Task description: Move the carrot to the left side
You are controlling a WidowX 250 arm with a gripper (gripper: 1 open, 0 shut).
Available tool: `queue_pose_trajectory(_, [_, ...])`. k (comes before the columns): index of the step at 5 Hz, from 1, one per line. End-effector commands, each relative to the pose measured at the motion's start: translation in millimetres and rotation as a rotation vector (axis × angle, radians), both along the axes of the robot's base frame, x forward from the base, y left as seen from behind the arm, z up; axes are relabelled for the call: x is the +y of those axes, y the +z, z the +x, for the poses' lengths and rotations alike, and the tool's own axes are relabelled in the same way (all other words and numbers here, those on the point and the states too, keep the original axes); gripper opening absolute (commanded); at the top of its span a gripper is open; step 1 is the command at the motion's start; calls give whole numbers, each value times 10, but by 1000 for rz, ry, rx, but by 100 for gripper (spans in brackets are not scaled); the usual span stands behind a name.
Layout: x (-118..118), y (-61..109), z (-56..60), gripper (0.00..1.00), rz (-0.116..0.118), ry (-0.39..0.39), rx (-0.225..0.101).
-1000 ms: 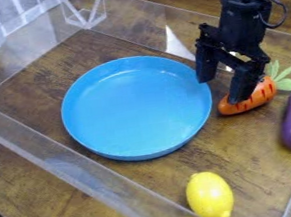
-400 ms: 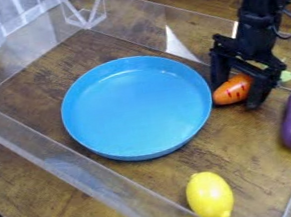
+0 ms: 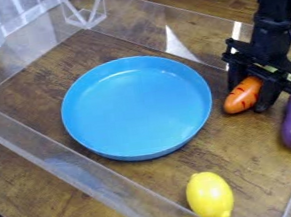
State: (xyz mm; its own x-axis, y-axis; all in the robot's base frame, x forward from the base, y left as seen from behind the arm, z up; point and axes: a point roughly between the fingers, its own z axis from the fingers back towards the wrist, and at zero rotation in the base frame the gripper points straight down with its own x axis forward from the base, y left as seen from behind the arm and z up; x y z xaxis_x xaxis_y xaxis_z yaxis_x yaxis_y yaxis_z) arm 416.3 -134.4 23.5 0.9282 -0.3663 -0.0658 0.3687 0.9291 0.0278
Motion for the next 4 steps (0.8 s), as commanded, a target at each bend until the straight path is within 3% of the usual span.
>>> queue_pose_trajectory(1, [-24,327,-22,0,-22,-4,-62])
queue_pose_trajectory(4, [26,527,-66,0,-25,46,-75])
